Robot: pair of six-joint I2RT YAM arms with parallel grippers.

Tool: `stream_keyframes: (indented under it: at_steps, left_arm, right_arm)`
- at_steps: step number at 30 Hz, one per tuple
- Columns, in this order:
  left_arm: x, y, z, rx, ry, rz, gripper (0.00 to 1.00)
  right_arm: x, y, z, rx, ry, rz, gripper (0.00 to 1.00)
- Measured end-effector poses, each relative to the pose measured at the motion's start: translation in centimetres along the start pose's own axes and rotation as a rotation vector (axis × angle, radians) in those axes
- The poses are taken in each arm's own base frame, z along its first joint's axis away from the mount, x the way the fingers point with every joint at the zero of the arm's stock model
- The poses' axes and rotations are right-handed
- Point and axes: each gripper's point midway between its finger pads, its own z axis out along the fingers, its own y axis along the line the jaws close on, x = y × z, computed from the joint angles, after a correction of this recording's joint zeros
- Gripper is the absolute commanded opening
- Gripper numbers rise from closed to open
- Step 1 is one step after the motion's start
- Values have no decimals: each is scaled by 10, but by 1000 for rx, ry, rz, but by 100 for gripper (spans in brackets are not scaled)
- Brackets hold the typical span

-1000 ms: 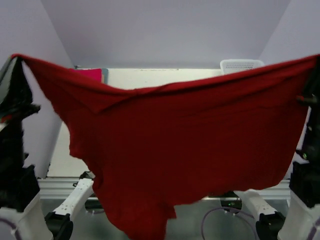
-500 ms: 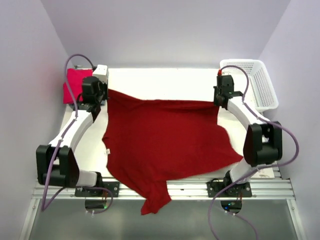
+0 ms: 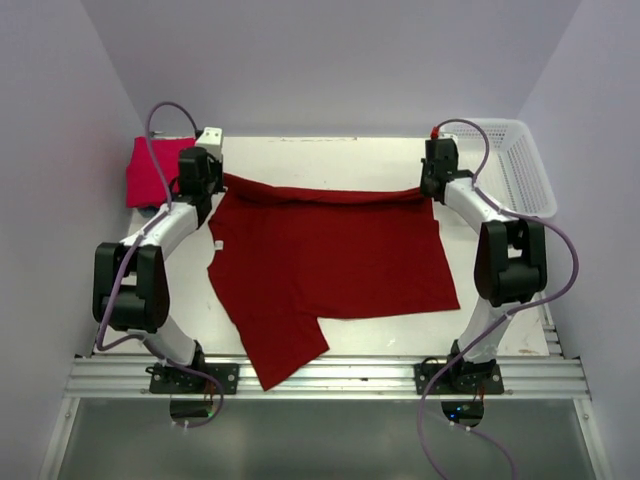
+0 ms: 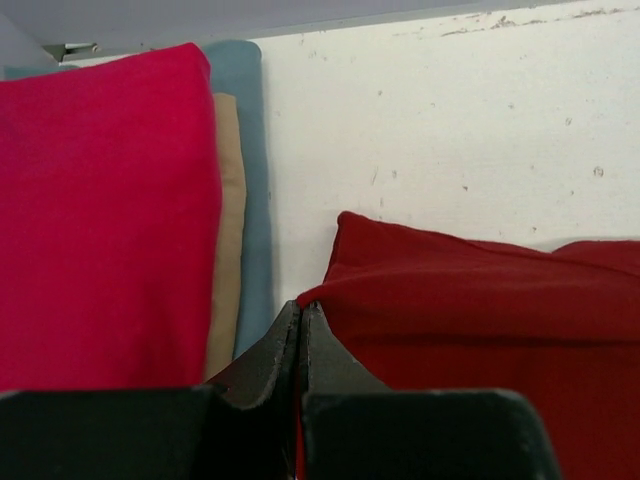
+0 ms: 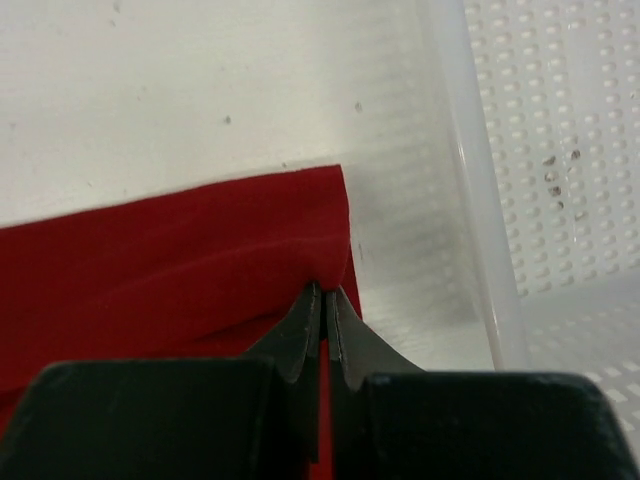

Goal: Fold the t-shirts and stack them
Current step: Flatten the tshirt out

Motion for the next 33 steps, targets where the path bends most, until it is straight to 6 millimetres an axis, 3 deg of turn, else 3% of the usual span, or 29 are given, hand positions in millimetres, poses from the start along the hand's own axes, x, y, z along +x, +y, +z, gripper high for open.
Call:
stream_keyframes:
  at_steps: [11,17,26,33]
  left_arm:
    - [-41,8,29,-21,-84,-51,0]
    - [-49,14,56,-24,-91,-70,0]
    - [-33,14,91,-19,-49,-94,0]
    - [-30,13,94,-15,-40,-100,0]
  right_arm:
    - [-72,19,21,-16,-139,50,0]
    - [-95,28,43,-8,-163,55,0]
    - [-87,38,79,4,-125,37,0]
    - [-81,38,85,8,-111,24,0]
